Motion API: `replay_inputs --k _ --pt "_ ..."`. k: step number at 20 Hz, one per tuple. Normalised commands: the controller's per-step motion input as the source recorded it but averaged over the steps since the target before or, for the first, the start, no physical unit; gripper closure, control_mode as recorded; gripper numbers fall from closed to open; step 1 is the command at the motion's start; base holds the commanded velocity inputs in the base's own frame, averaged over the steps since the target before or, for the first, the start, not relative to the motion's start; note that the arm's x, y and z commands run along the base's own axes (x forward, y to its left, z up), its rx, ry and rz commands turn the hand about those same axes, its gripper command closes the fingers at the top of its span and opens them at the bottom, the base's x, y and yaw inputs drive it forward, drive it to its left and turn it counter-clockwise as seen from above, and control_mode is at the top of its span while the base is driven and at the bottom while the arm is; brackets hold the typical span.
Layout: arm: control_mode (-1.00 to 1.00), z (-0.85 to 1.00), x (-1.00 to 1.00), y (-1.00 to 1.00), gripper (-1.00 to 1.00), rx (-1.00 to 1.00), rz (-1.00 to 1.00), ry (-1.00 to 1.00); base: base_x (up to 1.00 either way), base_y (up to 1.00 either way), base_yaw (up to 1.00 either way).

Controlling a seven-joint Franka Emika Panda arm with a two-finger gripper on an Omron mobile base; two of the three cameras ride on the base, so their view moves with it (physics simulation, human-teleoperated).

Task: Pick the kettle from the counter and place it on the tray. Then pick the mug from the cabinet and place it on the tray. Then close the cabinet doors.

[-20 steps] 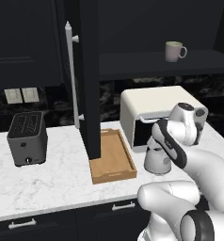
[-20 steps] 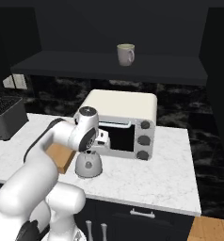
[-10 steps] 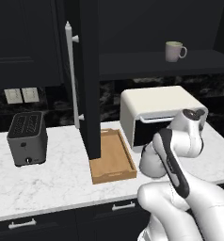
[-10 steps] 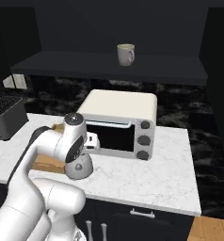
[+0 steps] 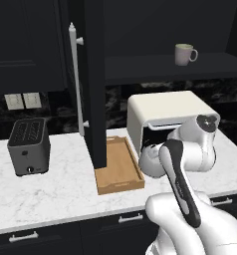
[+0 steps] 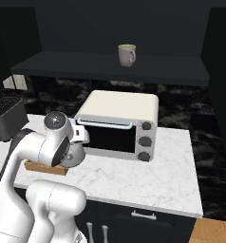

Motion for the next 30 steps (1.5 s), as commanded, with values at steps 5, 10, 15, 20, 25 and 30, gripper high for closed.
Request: replay_inputs --k 5,10,15,20,25,30 --pt "-1.0 0.5 -0.12 0.23 1.0 0.0 0.13 -0.1 0.0 0.0 0.0" --pt "-1.0 0.0 0.0 0.06 1.0 0.0 0.06 0.03 0.0 0.0 0.0" --pt "-1.0 0.0 0.02 0.17 1.0 0.0 0.0 0.04 0.0 0.0 0.0" --pt "-1.0 0.0 0.09 0.42 1.0 0.0 0.0 0.07 0.0 0.0 0.0" --pt "-1.0 0.0 0.2 0.46 1.0 0.0 0.0 0.07 0.0 0.0 0.0" --pt "-1.0 0.0 0.4 0.3 1.0 0.0 0.0 0.01 0.0 0.0 0.0"
